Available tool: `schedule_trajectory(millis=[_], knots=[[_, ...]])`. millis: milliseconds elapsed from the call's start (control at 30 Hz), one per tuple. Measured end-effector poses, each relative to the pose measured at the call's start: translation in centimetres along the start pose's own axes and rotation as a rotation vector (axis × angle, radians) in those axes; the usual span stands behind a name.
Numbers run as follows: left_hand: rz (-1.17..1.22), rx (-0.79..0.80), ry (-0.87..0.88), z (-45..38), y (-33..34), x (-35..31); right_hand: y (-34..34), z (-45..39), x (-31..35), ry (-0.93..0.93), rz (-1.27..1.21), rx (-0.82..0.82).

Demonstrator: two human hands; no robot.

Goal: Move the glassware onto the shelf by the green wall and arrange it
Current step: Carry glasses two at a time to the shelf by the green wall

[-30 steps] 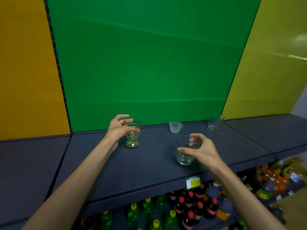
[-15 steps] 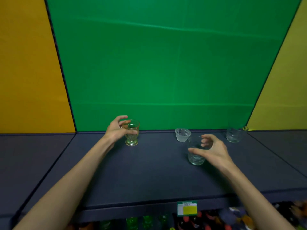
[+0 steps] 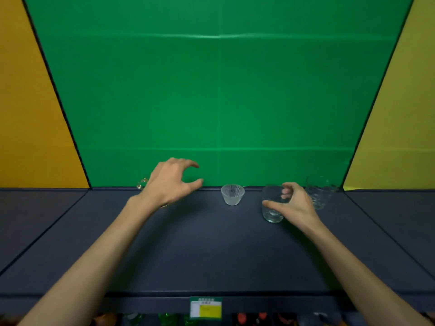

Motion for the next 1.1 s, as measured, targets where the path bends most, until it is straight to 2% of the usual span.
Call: schedule_trajectory(millis=[167,400,567,733,967,1100], knots=[[-0.154,0.244,0.008,0.7,5.1,-4.7,-0.6,-3.1,-0.7,-0.010,0.038,0.033],[-0.128,0.326,-0.033,1.5,8.3,-6.2,-0.6,-5.3,-2.1,0.035,-0.013,0.071],[-0.097,0.300,-0.043,2.1,8.2,-7.0,-0.4,-5.7,-2.3,0.047,-0.011,0.113],[-0.138,0.258,-0.109,2.6,7.3,-6.7,-0.4,-5.6,-1.1,-0.013,0.106,0.158],[-0.243,0.153,-0.192,3.5,5.0,-6.1,-0.6,-4.2,4.4,-0.280,0.258,0.128],[-0.254,0.096,-0.196,5.1,3.0,-4.9,2.5,-1.4,9.4,-0.431,0.227,0.261]])
Point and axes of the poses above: each hand's wrist, its own z-axis away from the middle knuckle, its own y-axis out of the palm, x = y × z, the point moved 8 cm from there along -z, towards the middle knuckle, and after that the axes turned 5 degrees about x, right-handed, at the moved point
